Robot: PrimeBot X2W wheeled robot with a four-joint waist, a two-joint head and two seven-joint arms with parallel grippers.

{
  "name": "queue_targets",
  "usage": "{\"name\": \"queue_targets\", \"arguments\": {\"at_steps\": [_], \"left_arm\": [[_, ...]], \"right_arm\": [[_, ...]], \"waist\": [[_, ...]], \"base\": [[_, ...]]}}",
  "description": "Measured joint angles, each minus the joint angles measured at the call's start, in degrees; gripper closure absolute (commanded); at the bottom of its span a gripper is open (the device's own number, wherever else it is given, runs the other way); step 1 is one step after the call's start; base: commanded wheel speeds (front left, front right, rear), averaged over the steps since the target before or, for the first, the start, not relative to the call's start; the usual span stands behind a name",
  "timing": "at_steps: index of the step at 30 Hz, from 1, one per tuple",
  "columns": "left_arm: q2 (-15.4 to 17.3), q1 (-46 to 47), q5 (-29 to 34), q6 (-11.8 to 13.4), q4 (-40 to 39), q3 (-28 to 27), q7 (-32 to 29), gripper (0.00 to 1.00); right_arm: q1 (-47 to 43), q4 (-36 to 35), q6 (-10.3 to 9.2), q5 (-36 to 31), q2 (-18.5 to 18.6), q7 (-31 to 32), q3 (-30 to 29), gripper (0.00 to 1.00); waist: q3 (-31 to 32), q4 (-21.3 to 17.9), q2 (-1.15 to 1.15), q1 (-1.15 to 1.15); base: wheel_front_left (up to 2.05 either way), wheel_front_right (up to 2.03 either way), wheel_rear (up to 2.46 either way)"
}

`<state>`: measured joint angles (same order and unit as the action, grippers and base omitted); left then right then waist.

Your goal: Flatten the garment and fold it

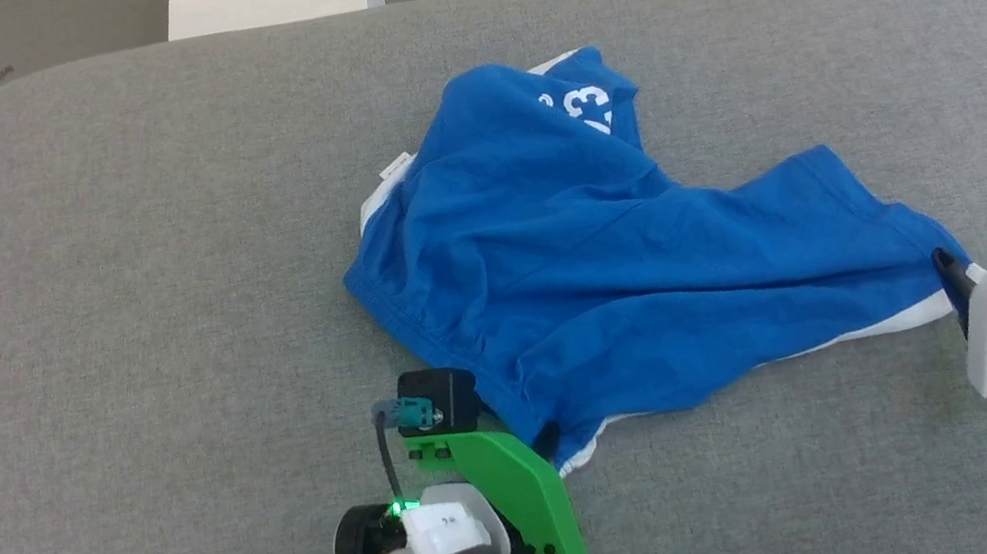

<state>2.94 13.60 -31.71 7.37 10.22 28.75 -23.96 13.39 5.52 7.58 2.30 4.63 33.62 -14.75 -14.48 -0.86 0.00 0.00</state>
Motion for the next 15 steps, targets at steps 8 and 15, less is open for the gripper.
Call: {"name": "queue_targets", "arguments": {"at_steps": [8,15], "left_arm": [[0.19,-2.27,-0.23,-0.01,-7.06,1.23,0.00,1.00],[0.60,-3.21,-0.67,0.00,-9.77,1.47,-0.15,1.00]], "right_arm": [[3.16,6.69,-0.02,-3.92,4.63,8.65,4.35,0.00],[4.46,7.70,-0.02,-0.53,6.36,12.26,6.33,1.00]], "waist": [[-0.91,2.23,0.00,0.00],[-1.61,3.13,0.00,0.00]], "base": [[0.00,0.00,0.00],[0.00,0.00,0.00]]}}
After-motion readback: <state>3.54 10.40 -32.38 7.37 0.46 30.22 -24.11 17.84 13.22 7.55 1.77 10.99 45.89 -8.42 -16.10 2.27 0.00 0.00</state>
